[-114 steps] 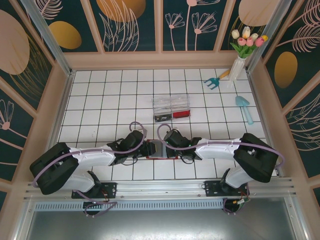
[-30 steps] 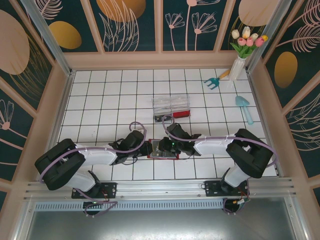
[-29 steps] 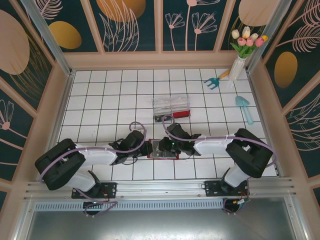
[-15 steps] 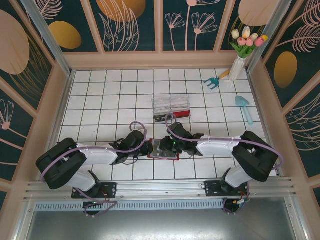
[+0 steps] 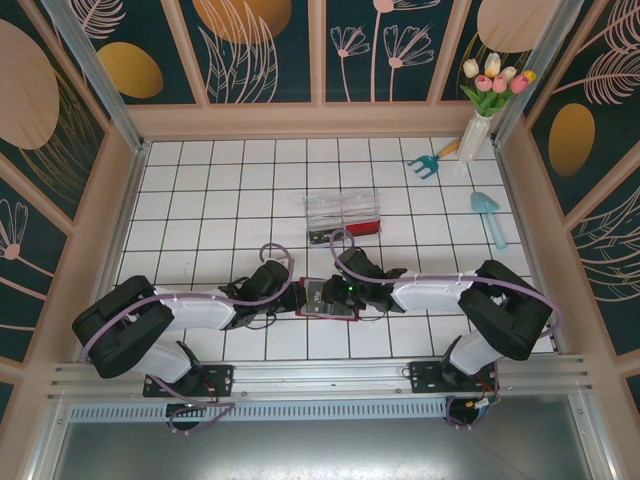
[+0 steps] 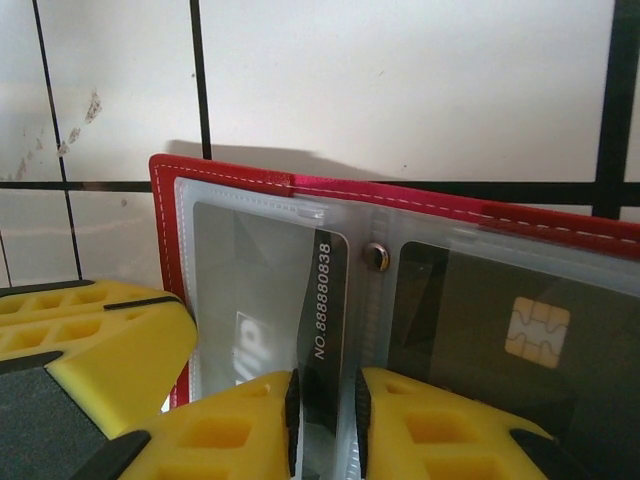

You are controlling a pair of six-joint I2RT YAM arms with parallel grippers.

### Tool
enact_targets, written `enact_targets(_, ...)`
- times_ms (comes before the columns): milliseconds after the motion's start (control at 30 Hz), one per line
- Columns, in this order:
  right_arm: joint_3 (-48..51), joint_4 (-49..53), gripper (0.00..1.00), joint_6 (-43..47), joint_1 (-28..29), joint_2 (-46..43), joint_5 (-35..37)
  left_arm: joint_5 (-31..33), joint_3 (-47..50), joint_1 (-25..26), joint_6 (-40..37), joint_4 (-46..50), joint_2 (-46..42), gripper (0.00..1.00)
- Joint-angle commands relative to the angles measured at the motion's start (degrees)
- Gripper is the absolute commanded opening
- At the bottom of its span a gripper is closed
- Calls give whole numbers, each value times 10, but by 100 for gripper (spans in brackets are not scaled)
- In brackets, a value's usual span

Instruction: Take the credit cards out of the card holder

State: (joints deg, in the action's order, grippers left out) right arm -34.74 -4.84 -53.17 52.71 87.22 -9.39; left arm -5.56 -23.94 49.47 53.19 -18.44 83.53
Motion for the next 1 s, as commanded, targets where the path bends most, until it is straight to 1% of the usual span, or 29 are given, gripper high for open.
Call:
enact_targets(0, 24, -28, 24, -20, -5, -2, -24, -6, 12, -2, 4, 27, 16, 11)
enact_targets(100, 42, -60, 23, -28, -11, -10, -38, -9, 12, -1, 6, 24, 18, 10)
enact_targets(167, 55, -83, 18, -34, -16, -18, -49, -10, 12, -2, 6, 22, 18, 10)
enact_targets(333, 75, -128, 17, -43, -24, -26, -73, -11, 13, -2, 7, 22, 16, 10)
enact_targets(433, 75, -137, 17, -43, -25, -22, -81, -13, 14, -1, 9, 21, 15, 9)
enact_targets(533, 77, -142, 14, -41, -25, -22, -84, -13, 15, -2, 10, 20, 16, 6)
enact_targets(633, 82, -150, 8, -44, -27, -25, -86, -14, 16, -2, 11, 17, 16, 6)
enact_targets(700, 84, -148, 0, -45, -28, -28, -84, -14, 16, -1, 13, 18, 16, 6)
enact_targets(833, 100, -148, 0, -45, -35, -47, -81, -10, 16, -1, 14, 25, 13, 5)
enact_targets(867, 105, -147, 0, -46, -36, -54, -80, -6, 16, -1, 15, 28, 11, 2)
enact_targets(967, 124, -135, 0, -43, -48, -87, -74, 3, 15, -2, 16, 38, 9, 2)
